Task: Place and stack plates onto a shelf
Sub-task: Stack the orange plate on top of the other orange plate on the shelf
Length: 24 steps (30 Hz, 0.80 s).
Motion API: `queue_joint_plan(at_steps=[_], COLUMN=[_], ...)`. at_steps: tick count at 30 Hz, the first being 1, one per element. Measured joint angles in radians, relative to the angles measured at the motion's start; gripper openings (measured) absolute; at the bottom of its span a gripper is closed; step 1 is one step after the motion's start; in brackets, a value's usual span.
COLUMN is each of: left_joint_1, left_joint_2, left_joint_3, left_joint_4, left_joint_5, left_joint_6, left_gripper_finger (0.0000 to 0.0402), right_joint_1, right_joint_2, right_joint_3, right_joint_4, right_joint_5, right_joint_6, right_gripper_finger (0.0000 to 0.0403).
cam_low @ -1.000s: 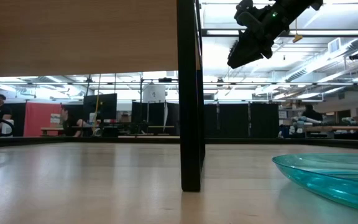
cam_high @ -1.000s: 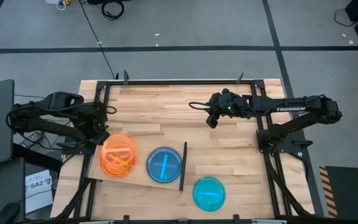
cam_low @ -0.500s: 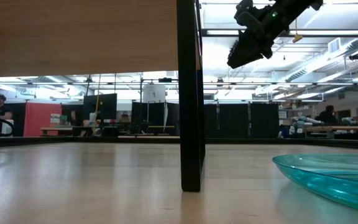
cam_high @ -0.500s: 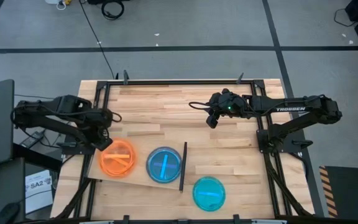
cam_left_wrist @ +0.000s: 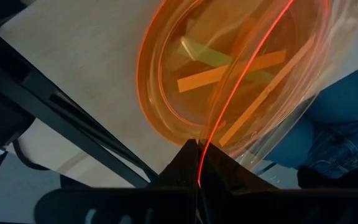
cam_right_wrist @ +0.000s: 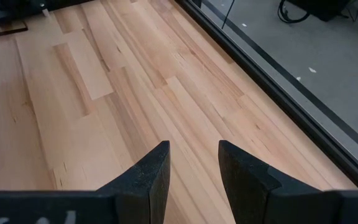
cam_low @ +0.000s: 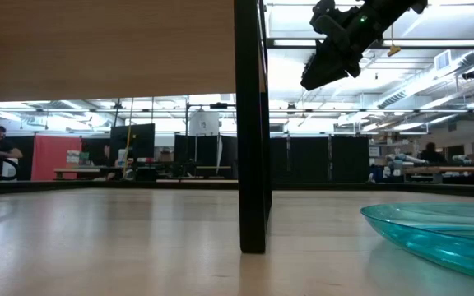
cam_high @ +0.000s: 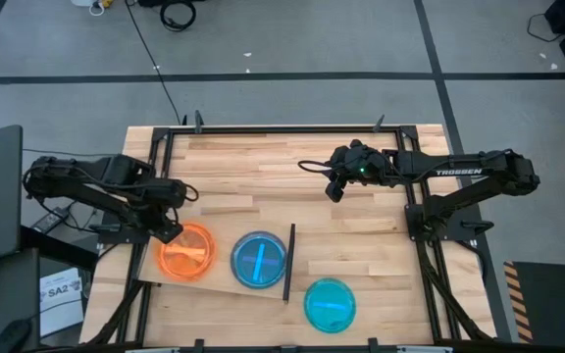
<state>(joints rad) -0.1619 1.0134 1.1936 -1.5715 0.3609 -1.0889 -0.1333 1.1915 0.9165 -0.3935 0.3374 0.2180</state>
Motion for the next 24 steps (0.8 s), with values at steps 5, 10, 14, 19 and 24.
queue_joint_plan(at_steps=[5,10,14,19,24], left_joint_1=[0.000,0.000,0.000,0.000,0.000], left_joint_2=[0.001,0.001,0.001,0.001,0.001], left_joint_3=[0.000,0.000,0.000,0.000,0.000], left_joint_4=[0.000,0.000,0.000,0.000,0.000], left_joint_5=[-0.002,-0.002,-0.005,-0.025,-0.028], left_joint_6=[0.000,0.000,0.000,0.000,0.001], left_gripper_finger=[0.0011,0.0019,0.0039,0.0063,0.0081], right_joint_1=[0.000,0.000,0.000,0.000,0.000], right_joint_2=[0.000,0.000,0.000,0.000,0.000], right_joint_3=[0.000,0.000,0.000,0.000,0.000], right_joint_4=[0.003,0.003,0.003,0.003,0.003], right_joint_5=[0.000,0.000,0.000,0.000,0.000], right_joint_6=[0.000,0.000,0.000,0.000,0.000], right_gripper_finger=[0.0143,0.0143,0.0143,0.0143,0.0143])
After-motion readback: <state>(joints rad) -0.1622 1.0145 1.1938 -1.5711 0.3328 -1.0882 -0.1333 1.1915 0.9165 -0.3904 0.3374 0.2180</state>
